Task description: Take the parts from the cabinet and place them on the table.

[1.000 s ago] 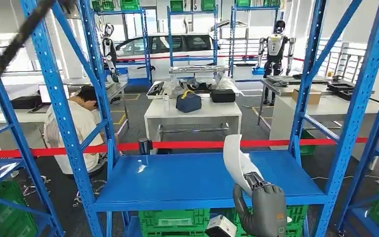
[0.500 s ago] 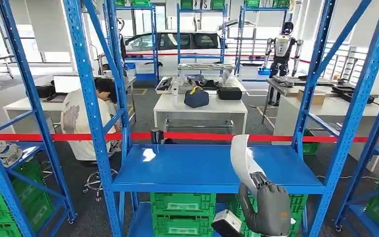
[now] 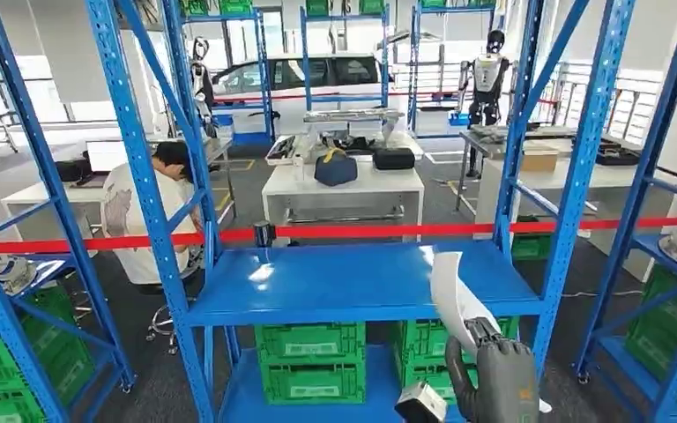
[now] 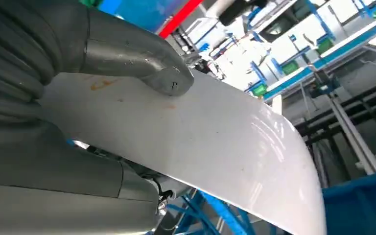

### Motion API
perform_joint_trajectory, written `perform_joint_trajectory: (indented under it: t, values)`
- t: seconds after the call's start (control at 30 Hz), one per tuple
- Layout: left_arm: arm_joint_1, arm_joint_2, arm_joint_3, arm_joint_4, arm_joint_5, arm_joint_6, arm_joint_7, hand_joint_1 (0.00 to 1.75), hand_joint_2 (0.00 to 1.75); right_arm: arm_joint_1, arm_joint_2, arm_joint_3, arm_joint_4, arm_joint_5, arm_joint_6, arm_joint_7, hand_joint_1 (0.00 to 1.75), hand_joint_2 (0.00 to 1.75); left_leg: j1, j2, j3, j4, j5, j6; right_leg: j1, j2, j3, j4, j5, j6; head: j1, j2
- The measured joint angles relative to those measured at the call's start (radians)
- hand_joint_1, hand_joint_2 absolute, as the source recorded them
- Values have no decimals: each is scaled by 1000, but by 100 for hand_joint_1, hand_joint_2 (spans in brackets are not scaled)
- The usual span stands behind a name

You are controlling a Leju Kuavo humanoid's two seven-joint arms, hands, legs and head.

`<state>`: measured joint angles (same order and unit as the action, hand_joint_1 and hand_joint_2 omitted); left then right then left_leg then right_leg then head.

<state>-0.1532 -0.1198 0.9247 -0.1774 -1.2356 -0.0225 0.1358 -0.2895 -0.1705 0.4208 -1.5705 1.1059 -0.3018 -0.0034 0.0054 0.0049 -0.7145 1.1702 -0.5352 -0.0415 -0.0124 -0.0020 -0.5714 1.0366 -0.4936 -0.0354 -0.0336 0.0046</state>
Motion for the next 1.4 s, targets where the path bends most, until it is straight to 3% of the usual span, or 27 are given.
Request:
perform_joint_trajectory:
  t: [0.03, 0.07, 0.1, 0.17, 0.2, 0.27, 0.3, 0.4, 0.43, 0.53, 0.57, 0.6, 0.67, 0.7, 0.73, 0.77, 0.8, 0.9, 0.93, 1.03, 1.07, 1.1, 1.17, 1.23, 1.27, 1.3, 1.4]
  values:
    - [0, 0, 0, 0, 0, 0, 0, 0, 175, 1, 0, 0, 0, 2, 4, -1, 175, 175, 0, 0, -18, 89, -53, -3, 2, 0, -17, 0, 14, -1, 0, 0]
    - [0, 0, 0, 0, 0, 0, 0, 0, 175, 4, 0, 0, 0, 2, 6, 0, 175, 175, 0, 0, -23, 148, -72, -3, 4, 0, -33, 1, 25, -1, -1, 0]
    - [0, 0, 0, 0, 0, 0, 0, 0, 175, 7, 0, 0, 0, 2, 6, -1, 175, 175, 0, 0, -12, 167, -58, -1, 6, 0, -47, 1, 36, 0, -1, 0]
    - [0, 0, 0, 0, 0, 0, 0, 0, 175, 8, 0, 0, 0, 2, 8, -1, 175, 175, -2, -1, 60, 93, 7, 10, 11, -1, -75, 1, 59, 1, -1, 0]
    - [-1, 0, 0, 0, 0, -2, 0, 0, 175, 8, 0, 0, 0, 2, 7, -3, 175, 175, -7, -3, 123, 10, 29, 22, 13, 0, -87, 1, 70, 2, 0, 0]
    - [-4, 3, 0, -2, 0, -3, 0, 0, 175, 7, 0, 0, 0, 2, 5, -3, 175, 175, -15, -4, 240, -156, -19, 46, 17, -1, -98, 1, 86, 10, 2, 0]
    - [-4, 3, 0, -2, 0, -4, 0, 0, 175, 7, 0, -1, 0, 2, 6, -3, 175, 175, -19, -3, 238, -162, -14, 38, 10, -5, -97, -5, 97, 17, 2, 0]
    - [-4, 5, 0, -2, 0, -4, 1, 0, 175, 8, 0, 0, 0, 2, 6, -4, 175, 175, -25, -4, 218, -188, 19, 61, 6, -5, -97, -26, 131, 39, -1, 0]
    - [-4, 3, 0, -1, 0, -5, 1, 0, 175, 9, -5, -2, 2, 2, 5, -3, 175, 175, -17, 5, 222, -198, 38, 61, 4, -1, -104, -17, 109, 42, -1, 0]
    - [-4, 4, 0, -2, 0, -5, 2, 0, 175, 9, -7, -2, 3, 1, 6, -3, 175, 175, -14, 5, 175, -200, 79, 75, -1, 1, -153, 168, -73, 54, 1, 0]
    - [-3, 4, 0, -2, 0, -6, 2, 0, 175, 10, -8, -2, 5, 2, 6, -4, 175, 175, -13, 5, 158, -197, 90, 75, -2, 2, -165, 235, -99, 58, 2, 0]
    - [-3, 3, 0, -1, 0, -6, 2, 0, 175, 11, -9, -2, 6, 1, 6, -3, 175, 175, -12, 7, 139, -192, 101, 72, -4, 1, -165, 276, -94, 62, 1, 0]
    - [-2, 2, 0, -1, 0, -8, 2, 0, 175, 10, -10, -2, 9, 1, 6, -4, 175, 175, -6, 9, 99, -177, 120, 64, -9, 1, -108, 234, -31, 70, 2, 0]
    - [-2, 2, 0, -1, 0, -8, 2, 0, 175, 10, -10, -2, 9, 2, 6, -4, 175, 175, -2, 9, 77, -166, 128, 58, -12, 1, -50, 162, -3, 74, 2, 0]
    - [-3, 2, 0, -1, 0, -9, 2, 0, 175, 9, -10, -2, 9, 1, 5, -4, 175, 175, 0, 8, 59, -150, 134, 50, -17, 1, 18, 74, -9, 79, 2, 0]
    - [-2, 5, 0, -3, 0, -9, 2, 0, 175, 7, -10, -2, 9, 1, 5, -3, 175, 175, -3, 6, 42, -138, 138, 43, -9, 3, 64, -3, -63, 80, 5, 0]
    - [-2, 4, 0, -3, -2, -9, 2, 0, 175, 11, -10, -3, 9, 1, 2, -2, 175, 175, -3, 5, 42, -135, 144, 36, -5, 7, 50, 10, -57, 53, 0, 0]
    - [-1, 4, -1, -2, -3, -12, 3, 0, 175, 11, -11, -3, 10, 2, 2, -3, 175, 175, 0, 3, 38, -141, 169, 15, -3, 8, 33, 6, -46, 28, 0, 0]
    - [1, 5, -2, -2, -3, -12, 4, 0, 175, 8, -11, -3, 10, 2, 2, -4, 175, 175, 3, 1, 30, -131, 153, 10, -7, 3, 24, 4, -32, 18, -1, -1]
    - [0, 4, -7, -1, -3, -14, 5, 0, 175, 9, -11, -3, 10, 1, 2, -3, 175, 175, 5, 0, -12, 30, -26, -3, -5, 3, -16, 4, 3, 7, -3, 0]
    - [0, 4, -8, -1, -3, -14, 5, 0, 175, 9, -11, -3, 10, 1, 2, -3, 175, 175, 4, 0, -21, 101, -64, -4, -3, 3, -32, 5, 16, 7, -3, 0]
    - [0, 4, -8, -1, -3, -14, 5, 0, 175, 10, -11, -3, 10, 1, 2, -3, 175, 175, 4, -1, -20, 150, -67, -3, -1, 4, -45, 6, 29, 7, -4, 0]
    - [-1, 4, -9, -1, -4, -14, 5, 0, 175, 11, -11, -3, 10, 1, 2, -3, 175, 175, 3, -2, 29, 134, -8, 7, 4, 4, -80, 6, 56, 8, -4, 0]
    - [-3, 4, -10, -1, -4, -14, 5, 0, 175, 11, -11, -3, 10, 1, 2, -3, 175, 175, -5, -5, 150, -14, 26, 27, 8, 5, -107, 6, 81, 11, -3, 0]
    - [-6, 8, -11, -4, -4, -14, 5, 0, 175, 12, -11, -3, 9, 1, 2, -3, 175, 175, -12, -7, 220, -119, -24, 45, 6, 3, -110, 6, 91, 15, -2, 0]
    - [-7, 7, -12, -4, -4, -14, 5, 0, 175, 10, -11, -4, 10, 1, -1, -3, 175, 175, -16, -6, 256, -174, -36, 41, 4, 2, -110, 4, 99, 22, -2, 0]
    - [-8, 8, -12, -5, -4, -14, 5, 0, 175, 12, -11, -5, 10, 1, -5, -3, 175, 175, -30, -8, 235, -181, -9, 58, -5, -3, -106, -20, 134, 45, -3, 0]
